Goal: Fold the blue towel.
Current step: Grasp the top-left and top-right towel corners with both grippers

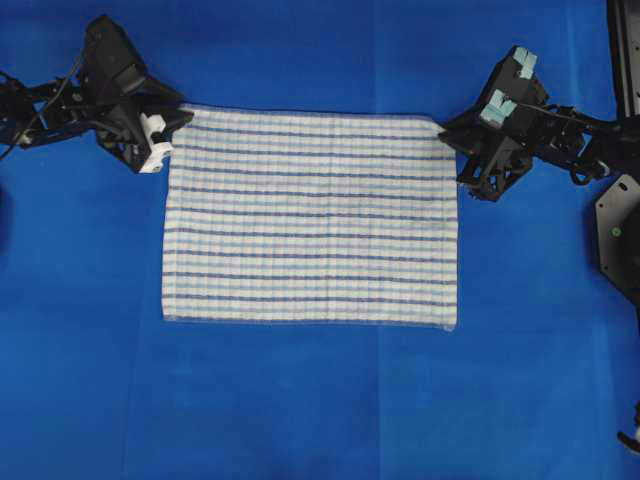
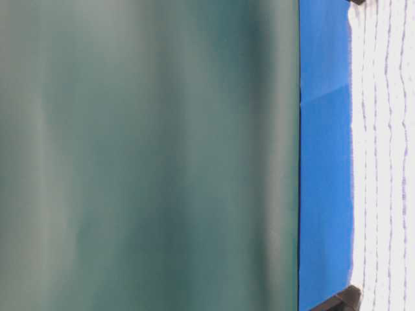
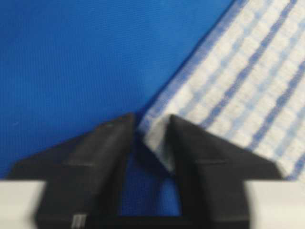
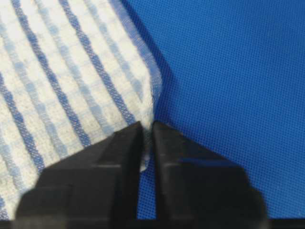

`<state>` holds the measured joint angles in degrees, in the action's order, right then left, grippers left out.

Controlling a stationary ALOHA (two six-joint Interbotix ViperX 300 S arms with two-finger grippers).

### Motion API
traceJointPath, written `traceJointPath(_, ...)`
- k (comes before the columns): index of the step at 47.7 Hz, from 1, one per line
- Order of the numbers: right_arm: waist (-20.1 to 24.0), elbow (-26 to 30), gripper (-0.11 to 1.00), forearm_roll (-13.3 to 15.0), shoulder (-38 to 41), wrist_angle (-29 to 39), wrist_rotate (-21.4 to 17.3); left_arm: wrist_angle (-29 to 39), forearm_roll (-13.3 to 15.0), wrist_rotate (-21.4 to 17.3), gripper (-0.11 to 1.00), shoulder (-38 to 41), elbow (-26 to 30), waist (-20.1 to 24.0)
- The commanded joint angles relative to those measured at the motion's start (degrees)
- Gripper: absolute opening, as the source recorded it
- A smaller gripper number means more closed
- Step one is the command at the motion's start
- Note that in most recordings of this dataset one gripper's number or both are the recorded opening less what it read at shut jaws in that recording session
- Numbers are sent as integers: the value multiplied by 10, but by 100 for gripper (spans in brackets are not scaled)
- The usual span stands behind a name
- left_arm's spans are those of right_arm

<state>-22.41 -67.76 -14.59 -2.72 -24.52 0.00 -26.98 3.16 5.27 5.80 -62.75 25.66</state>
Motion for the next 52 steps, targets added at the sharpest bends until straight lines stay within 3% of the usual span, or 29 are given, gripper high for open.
traceJointPath(1,4,4,30,-1,-3,-4,1,17,-4,5,18,4,-4,-14)
traceJointPath(5,8,4,26,-1,-3,-4,0,18,-4,4,4,4,-4,-20)
traceJointPath(18,15,7,26,-2,-7,-4,-2,22,-3,1,4,-6,3,-24)
traceJointPath(34,15,9,26,-3,-97,47,-1,111,-6,-4,4,-94,11,-23)
traceJointPath(52,16,5,26,-3,-114,62,-2,112,-6,-18,4,-116,13,-23)
